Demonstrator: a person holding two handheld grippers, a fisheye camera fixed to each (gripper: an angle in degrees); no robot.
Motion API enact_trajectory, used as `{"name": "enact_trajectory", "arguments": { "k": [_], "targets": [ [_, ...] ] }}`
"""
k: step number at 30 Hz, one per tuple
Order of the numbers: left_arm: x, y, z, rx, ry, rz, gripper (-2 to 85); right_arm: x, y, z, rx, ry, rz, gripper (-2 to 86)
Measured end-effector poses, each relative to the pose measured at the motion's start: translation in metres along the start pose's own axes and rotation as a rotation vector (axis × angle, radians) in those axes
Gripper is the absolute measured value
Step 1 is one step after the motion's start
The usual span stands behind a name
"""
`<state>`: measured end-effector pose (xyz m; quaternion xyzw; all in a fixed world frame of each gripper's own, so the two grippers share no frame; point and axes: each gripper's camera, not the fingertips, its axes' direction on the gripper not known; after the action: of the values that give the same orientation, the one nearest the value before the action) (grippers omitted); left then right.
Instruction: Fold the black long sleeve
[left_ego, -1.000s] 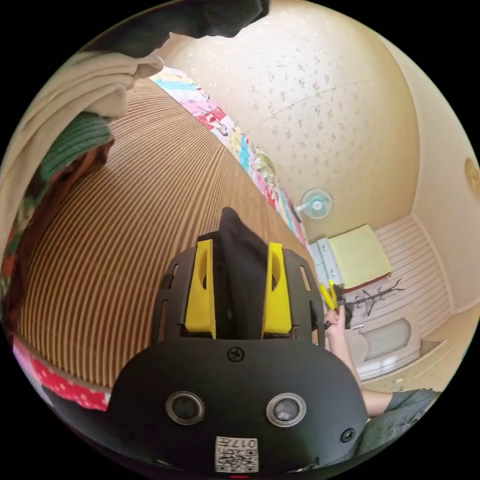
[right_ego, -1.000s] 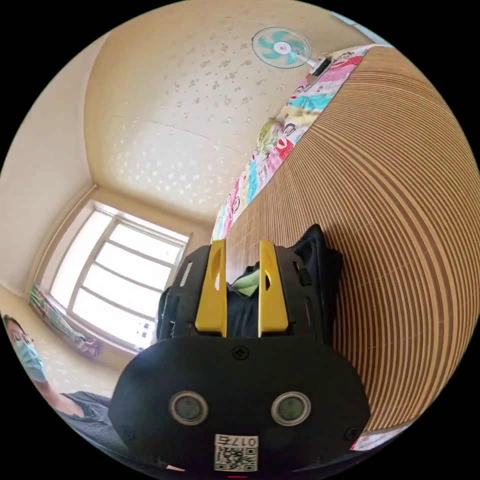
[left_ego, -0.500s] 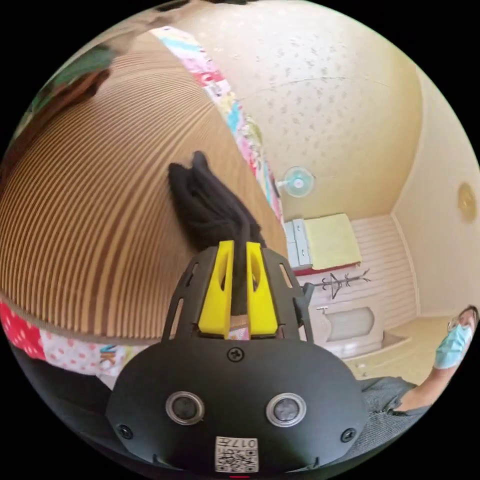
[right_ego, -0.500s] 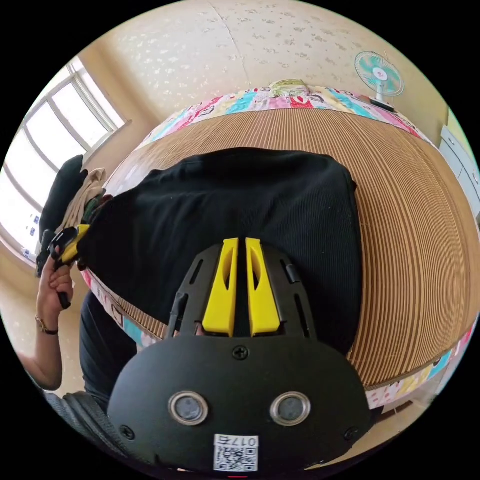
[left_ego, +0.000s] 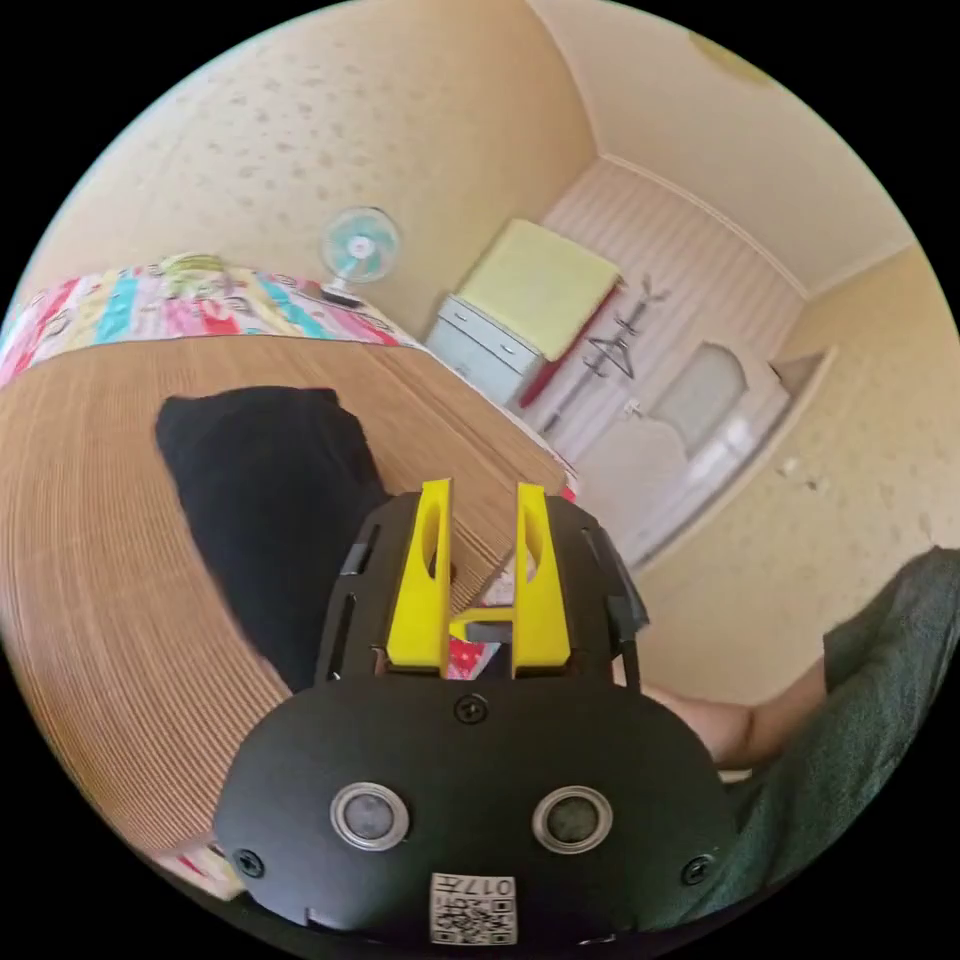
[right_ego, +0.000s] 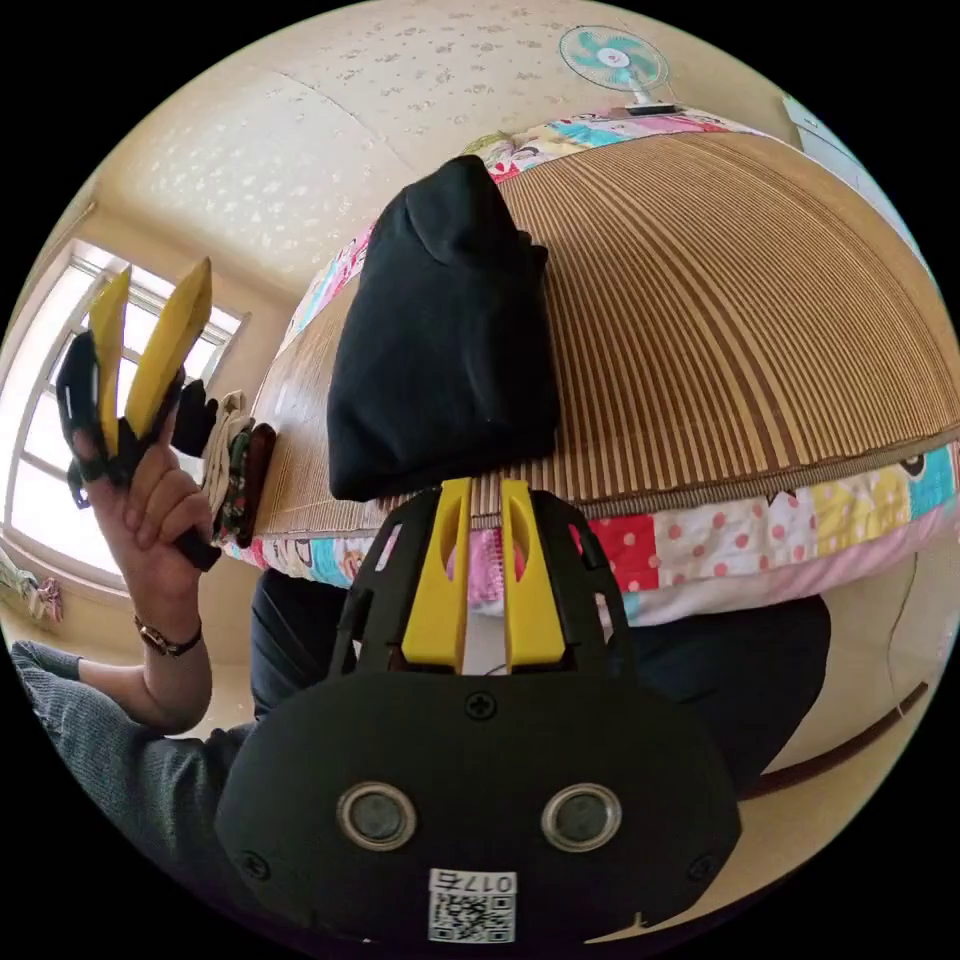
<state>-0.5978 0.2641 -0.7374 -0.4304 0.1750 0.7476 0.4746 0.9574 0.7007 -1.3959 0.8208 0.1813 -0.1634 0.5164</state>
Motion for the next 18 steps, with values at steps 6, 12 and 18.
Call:
{"name": "enact_trajectory", "arguments": {
  "k": [6,12,18],
  "targets": [
    [-0.120,0.067,-0.012,-0.036,-0.177,-0.547,17.9,0.064,0.050,-0.025,-0.007,-0.307,0.069,11.7],
    [-0.129,0.085,0.064,-0.360,0.120,-0.620,7.9,0.085,0.053,-0.024,0.077,-0.586,0.145,20.5],
    [-0.013,0.097,0.058,-0.506,0.212,-0.281,6.9,0.107,0.029,0.012,0.086,-0.990,0.285,16.8]
  ]
}}
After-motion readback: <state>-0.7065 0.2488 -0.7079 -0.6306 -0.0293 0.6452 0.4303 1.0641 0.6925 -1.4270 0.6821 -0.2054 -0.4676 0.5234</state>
